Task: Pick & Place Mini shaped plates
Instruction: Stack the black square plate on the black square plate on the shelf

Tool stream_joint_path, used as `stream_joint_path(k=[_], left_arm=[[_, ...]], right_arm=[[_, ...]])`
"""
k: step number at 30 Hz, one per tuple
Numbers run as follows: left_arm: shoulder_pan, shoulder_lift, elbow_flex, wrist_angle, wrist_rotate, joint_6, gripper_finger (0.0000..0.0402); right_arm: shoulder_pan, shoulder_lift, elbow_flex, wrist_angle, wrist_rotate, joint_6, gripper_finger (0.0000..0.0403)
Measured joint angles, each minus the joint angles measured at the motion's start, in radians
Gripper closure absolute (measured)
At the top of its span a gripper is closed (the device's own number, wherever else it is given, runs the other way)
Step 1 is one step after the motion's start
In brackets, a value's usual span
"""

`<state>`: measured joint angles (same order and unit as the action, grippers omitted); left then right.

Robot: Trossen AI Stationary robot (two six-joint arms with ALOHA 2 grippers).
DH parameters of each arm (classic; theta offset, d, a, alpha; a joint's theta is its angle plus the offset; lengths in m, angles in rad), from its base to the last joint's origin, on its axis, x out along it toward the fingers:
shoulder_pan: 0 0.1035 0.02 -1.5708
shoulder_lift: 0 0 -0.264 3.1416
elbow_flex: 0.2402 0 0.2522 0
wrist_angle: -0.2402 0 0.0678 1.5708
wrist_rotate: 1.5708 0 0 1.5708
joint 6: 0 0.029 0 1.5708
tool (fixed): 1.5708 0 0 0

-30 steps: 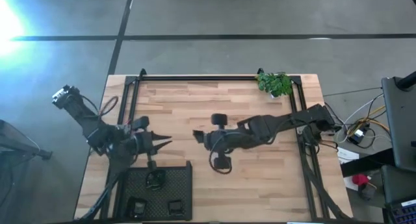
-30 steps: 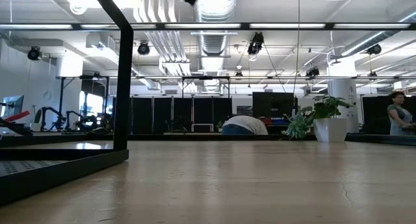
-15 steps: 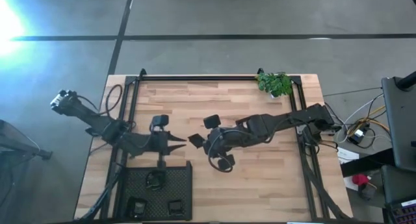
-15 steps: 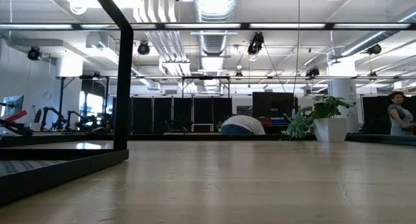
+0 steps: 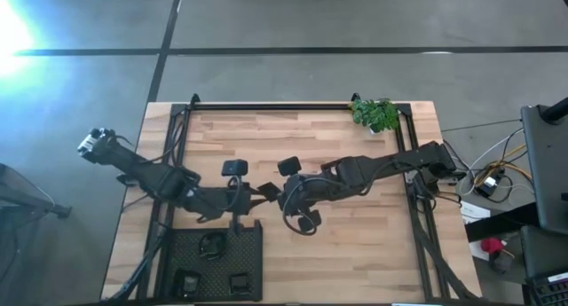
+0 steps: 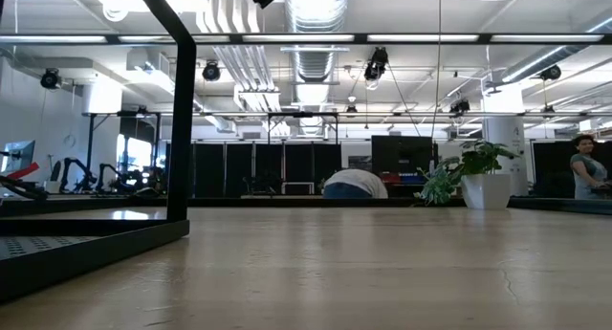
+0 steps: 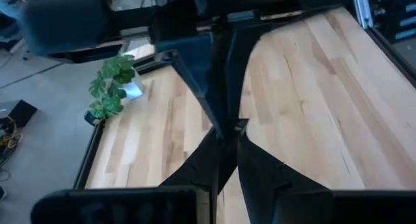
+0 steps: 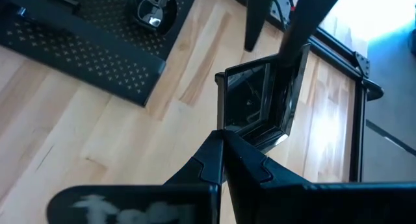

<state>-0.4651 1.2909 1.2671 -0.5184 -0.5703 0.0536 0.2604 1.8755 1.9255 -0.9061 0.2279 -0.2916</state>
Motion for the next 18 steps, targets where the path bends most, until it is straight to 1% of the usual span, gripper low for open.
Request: stream_joint_path(k=[6, 11, 18], left_arm=[[0.001, 0.011, 0.04, -0.048, 0.011, -0.003, 0.0348], [0.001, 0.01, 0.042, -0.048, 0.072, -0.011, 0.0348], [0.024, 0.01, 0.039, -0.056, 0.076, -0.033, 0.0348]], right_arm=[[0.0, 0.0, 0.0, -0.004, 0.002, -0.009, 0.0394], [0.0, 0.0, 0.0, -0.004, 0.004, -0.023, 0.0394], [0.0, 0.0, 0.0, -0.003, 0.004, -0.031, 0.0394]])
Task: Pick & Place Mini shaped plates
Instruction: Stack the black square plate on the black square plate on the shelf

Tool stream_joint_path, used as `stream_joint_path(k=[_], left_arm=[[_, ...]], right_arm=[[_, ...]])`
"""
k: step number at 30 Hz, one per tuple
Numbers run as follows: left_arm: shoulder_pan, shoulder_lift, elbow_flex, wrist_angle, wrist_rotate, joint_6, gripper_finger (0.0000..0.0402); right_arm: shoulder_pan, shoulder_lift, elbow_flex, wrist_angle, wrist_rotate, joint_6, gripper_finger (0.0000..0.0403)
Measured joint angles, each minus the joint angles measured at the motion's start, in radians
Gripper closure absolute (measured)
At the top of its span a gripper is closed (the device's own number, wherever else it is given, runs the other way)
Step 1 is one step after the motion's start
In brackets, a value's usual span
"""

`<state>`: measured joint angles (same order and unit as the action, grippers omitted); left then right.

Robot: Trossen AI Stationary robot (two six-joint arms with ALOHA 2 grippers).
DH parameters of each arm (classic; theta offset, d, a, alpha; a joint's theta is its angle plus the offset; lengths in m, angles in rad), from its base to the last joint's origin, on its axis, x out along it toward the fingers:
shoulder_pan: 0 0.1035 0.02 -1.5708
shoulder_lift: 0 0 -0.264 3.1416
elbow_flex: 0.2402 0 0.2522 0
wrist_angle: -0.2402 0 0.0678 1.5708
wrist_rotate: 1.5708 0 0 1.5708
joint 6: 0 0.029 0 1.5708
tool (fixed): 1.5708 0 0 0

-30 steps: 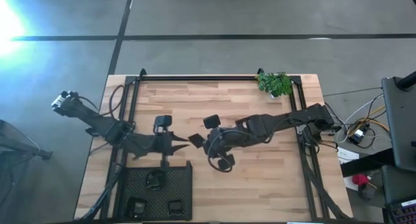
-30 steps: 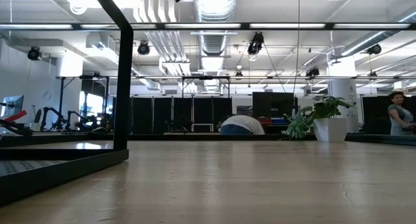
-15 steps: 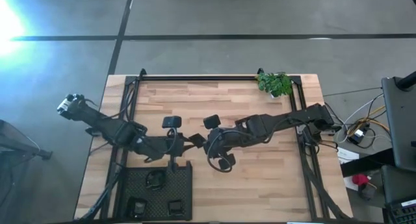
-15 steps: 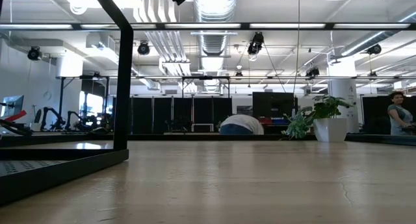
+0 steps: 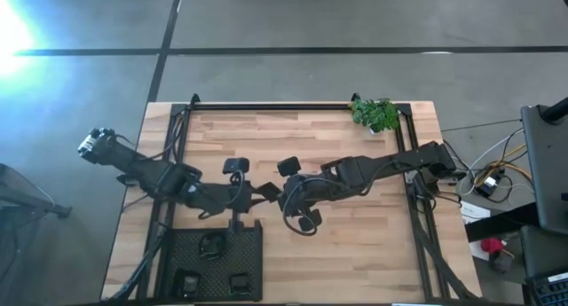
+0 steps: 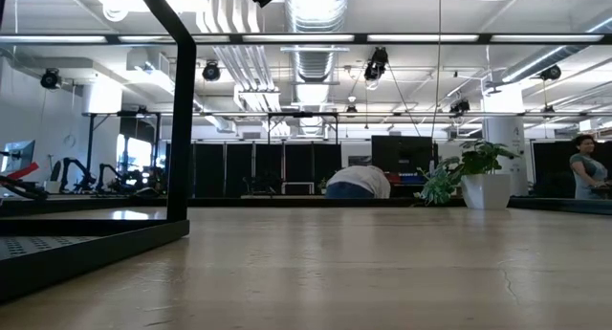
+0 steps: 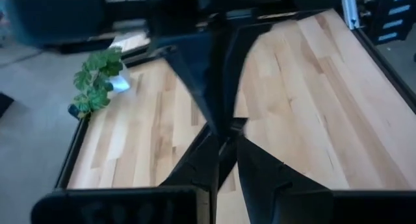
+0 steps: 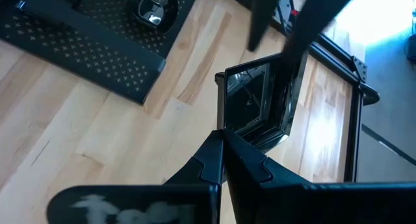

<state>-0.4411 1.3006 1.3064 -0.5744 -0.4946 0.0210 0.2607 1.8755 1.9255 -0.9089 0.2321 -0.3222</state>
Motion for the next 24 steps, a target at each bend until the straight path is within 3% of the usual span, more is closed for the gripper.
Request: stream_joint_path(k=[5, 9, 24], left_arm=[[0.018, 0.003, 0.0, -0.035, 0.023, -0.04, 0.0348], [0.03, 0.003, -0.001, -0.047, 0.111, -0.041, 0.0348], [0.041, 0.039, -0.002, -0.056, 0.146, -0.046, 0.0348]], right_arm=[[0.0, 0.0, 0.0, -0.001, 0.001, 0.0, 0.0394], [0.001, 0.0, 0.0, -0.001, -0.002, -0.006, 0.0394], [0.001, 0.0, 0.0, 0.0, 0.002, -0.03, 0.0394]])
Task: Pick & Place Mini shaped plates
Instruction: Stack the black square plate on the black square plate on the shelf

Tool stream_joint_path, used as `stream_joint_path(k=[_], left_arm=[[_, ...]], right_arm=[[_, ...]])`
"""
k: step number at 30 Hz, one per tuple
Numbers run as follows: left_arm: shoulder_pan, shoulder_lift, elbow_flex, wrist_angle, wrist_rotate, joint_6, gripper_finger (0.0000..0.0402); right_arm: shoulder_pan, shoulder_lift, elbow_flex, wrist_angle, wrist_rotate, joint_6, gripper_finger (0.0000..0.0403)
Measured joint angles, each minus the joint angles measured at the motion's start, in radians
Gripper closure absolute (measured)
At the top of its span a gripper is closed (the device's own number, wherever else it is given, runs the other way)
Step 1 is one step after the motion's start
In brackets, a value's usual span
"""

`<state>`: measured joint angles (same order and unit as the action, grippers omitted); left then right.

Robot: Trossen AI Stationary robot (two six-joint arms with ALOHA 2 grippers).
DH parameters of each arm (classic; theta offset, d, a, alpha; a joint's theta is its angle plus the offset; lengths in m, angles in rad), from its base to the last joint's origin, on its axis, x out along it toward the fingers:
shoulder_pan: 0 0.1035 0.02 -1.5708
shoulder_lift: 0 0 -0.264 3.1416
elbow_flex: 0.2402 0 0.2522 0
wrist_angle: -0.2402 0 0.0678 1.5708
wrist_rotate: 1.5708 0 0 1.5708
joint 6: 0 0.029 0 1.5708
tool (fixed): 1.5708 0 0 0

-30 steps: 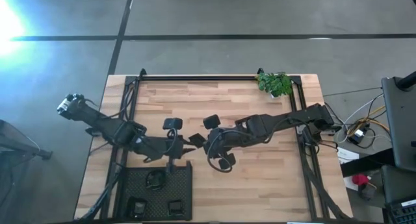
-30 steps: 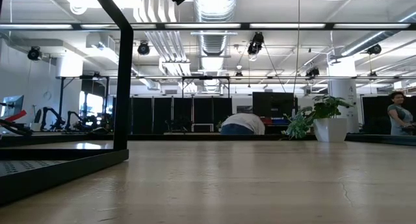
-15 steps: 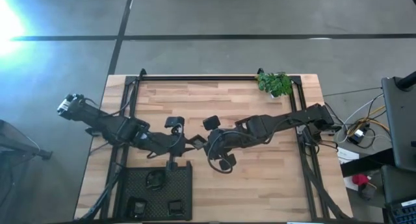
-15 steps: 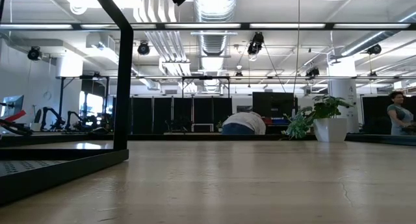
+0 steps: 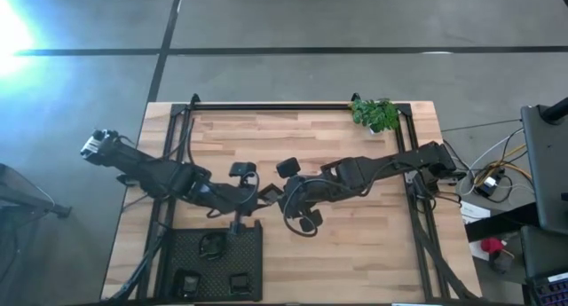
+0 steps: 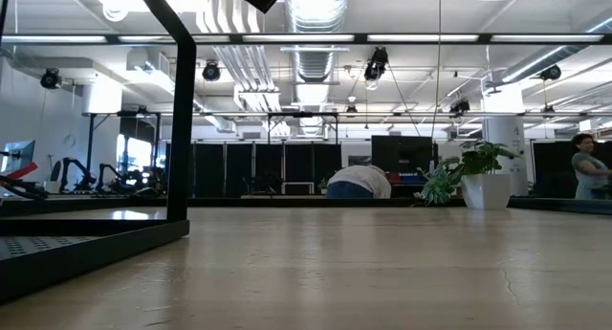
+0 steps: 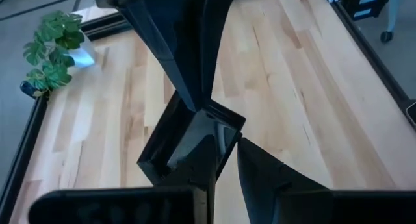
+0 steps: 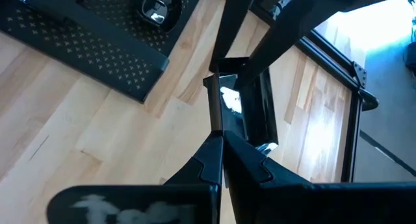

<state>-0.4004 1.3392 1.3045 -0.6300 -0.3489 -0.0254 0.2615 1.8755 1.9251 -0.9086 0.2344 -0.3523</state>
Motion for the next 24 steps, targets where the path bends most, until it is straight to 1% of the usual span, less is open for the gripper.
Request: stream_joint_path(k=[5, 9, 10, 14, 19, 24], left_arm=[[0.002, 0.007, 0.0, -0.002, 0.0, 0.051, 0.0353], [0.002, 0.005, 0.0, -0.003, 0.0, 0.07, 0.0391], [0.002, 0.005, 0.0, -0.003, -0.001, 0.072, 0.0395], [0.004, 0.005, 0.0, -0.005, 0.0, 0.079, 0.0399], [0.006, 0.004, 0.0, -0.006, 0.015, 0.069, 0.0401], [0.006, 0.004, 0.001, -0.011, 0.019, 0.037, 0.0401]], right_arm=[[0.0, 0.0, 0.0, 0.001, 0.0, 0.0, 0.0394], [-0.001, 0.0, 0.0, 0.003, 0.004, 0.003, 0.0394], [-0.001, 0.0, 0.0, 0.004, 0.004, 0.008, 0.0394], [-0.001, 0.0, 0.0, 0.004, 0.004, -0.002, 0.0394], [-0.001, 0.0, 0.0, 0.007, 0.004, -0.074, 0.0393], [-0.001, 0.0, 0.001, 0.012, 0.008, -0.1, 0.0365]])
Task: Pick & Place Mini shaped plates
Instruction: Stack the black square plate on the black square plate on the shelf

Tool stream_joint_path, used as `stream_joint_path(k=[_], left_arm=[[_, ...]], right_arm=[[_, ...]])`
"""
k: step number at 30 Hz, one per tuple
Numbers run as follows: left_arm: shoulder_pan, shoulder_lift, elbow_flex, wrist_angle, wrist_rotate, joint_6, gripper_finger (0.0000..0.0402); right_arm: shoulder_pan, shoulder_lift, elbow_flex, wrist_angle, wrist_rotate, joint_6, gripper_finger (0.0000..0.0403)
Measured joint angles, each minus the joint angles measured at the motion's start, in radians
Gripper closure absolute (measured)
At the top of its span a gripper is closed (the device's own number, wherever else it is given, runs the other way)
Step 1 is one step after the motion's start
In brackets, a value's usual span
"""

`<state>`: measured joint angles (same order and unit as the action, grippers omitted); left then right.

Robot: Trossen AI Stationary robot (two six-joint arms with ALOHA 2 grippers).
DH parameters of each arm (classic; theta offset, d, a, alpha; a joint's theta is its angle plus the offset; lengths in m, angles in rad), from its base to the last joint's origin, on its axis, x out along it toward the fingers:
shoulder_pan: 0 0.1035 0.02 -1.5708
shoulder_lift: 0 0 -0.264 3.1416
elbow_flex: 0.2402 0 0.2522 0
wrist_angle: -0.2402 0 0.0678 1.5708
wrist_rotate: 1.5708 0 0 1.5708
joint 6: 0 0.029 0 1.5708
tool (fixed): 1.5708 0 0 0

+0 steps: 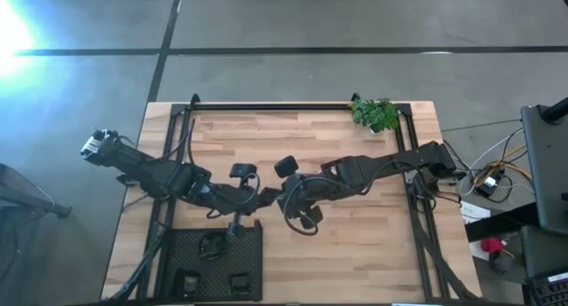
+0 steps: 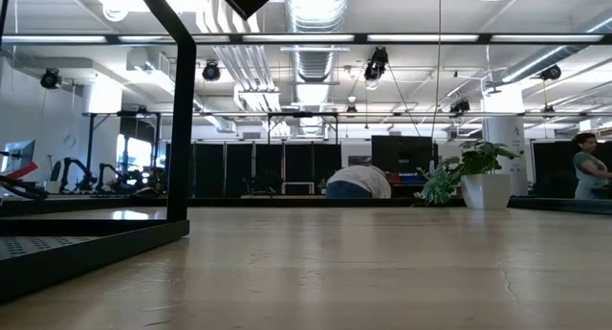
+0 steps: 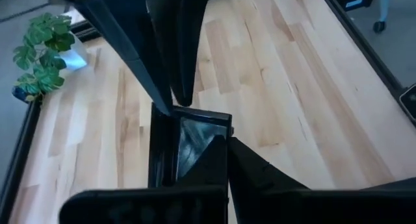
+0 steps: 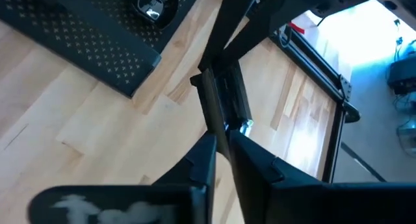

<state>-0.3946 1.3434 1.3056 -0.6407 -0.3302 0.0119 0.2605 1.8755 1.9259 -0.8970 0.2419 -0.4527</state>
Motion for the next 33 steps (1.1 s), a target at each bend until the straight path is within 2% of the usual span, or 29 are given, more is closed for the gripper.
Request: stream_joint_path(k=[7, 16, 23, 29, 33], left_arm=[[0.0, -0.006, 0.001, -0.037, -0.002, -0.105, 0.0401], [-0.049, -0.06, 0.003, -0.23, -0.001, -0.443, 0.0401], [-0.205, -0.055, 0.0, -0.303, 0.0, -0.736, 0.0401], [-0.357, -0.014, 0.0, -0.286, -0.011, -1.009, 0.0401], [-0.432, 0.049, 0.0, -0.222, -0.003, -1.098, 0.0401]], right_arm=[[0.01, -0.003, 0.0, -0.003, -0.003, 0.0, 0.031], [0.015, -0.055, 0.028, -0.065, -0.005, 0.202, 0.0289], [0.015, -0.125, 0.05, -0.111, -0.011, 0.314, 0.0298], [0.015, -0.19, 0.05, -0.118, -0.014, 0.365, 0.0306], [0.015, -0.223, 0.049, -0.118, -0.015, 0.368, 0.0311]])
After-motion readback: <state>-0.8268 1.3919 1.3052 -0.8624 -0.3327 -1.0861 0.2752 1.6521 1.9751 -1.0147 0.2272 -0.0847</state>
